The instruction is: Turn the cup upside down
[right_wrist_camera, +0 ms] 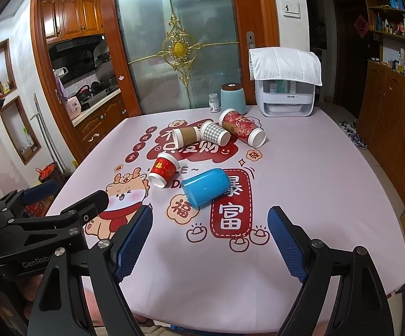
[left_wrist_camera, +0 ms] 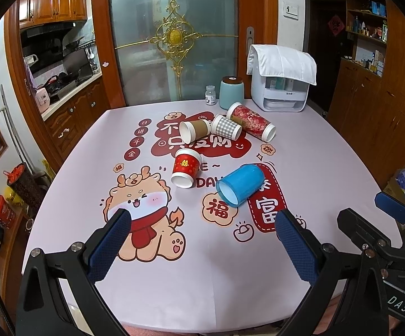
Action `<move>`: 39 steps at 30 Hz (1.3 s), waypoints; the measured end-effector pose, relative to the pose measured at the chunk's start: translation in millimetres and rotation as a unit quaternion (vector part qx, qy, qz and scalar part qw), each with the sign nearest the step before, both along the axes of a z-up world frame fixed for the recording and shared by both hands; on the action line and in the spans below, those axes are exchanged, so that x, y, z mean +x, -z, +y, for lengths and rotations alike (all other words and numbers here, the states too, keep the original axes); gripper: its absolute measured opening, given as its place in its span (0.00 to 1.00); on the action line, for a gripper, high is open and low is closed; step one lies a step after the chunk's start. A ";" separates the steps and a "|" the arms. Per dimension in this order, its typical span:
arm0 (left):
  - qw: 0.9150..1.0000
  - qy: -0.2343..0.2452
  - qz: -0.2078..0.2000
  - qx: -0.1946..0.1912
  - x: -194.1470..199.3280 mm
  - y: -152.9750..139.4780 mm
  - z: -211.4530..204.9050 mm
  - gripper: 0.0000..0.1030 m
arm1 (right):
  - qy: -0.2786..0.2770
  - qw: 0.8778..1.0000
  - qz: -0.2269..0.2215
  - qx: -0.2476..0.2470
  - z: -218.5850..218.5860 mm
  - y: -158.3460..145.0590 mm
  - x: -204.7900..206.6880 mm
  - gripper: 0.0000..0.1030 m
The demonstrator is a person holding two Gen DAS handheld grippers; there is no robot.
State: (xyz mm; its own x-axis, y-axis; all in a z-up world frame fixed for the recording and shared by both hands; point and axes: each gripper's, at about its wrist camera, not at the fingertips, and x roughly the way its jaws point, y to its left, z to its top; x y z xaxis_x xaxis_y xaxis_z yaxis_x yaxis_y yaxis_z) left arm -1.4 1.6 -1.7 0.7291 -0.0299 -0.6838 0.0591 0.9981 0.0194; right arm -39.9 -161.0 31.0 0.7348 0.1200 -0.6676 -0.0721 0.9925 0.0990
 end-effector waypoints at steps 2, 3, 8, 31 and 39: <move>1.000 0.000 0.001 0.000 0.1 -0.3 -0.1 0.98 | 0.000 1.000 0.000 0.000 0.3 -0.2 0.3 0.83; 1.000 0.000 0.000 0.000 0.1 0.1 0.1 0.98 | 0.000 1.000 0.000 0.000 -0.2 -0.1 0.1 0.83; 1.000 0.000 0.002 -0.001 -0.1 1.0 0.1 0.98 | 0.000 1.000 0.000 0.001 -0.2 0.0 -0.1 0.83; 0.995 0.083 0.014 0.057 71.7 3.5 -21.8 0.99 | 0.023 0.999 0.019 0.012 -12.4 21.7 30.4 0.83; 0.961 0.223 0.139 0.092 175.0 49.4 -69.9 0.99 | 0.075 0.992 0.084 0.055 -57.2 64.9 99.6 0.83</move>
State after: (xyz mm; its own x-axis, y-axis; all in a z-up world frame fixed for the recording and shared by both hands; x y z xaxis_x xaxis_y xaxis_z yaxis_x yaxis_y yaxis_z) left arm 173.5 -68.3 -51.1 0.4614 -0.1559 -0.8734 0.5077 0.8537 0.1158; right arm 59.7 -218.2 -34.0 0.6291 0.0968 -0.7713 0.1018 0.9734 0.2053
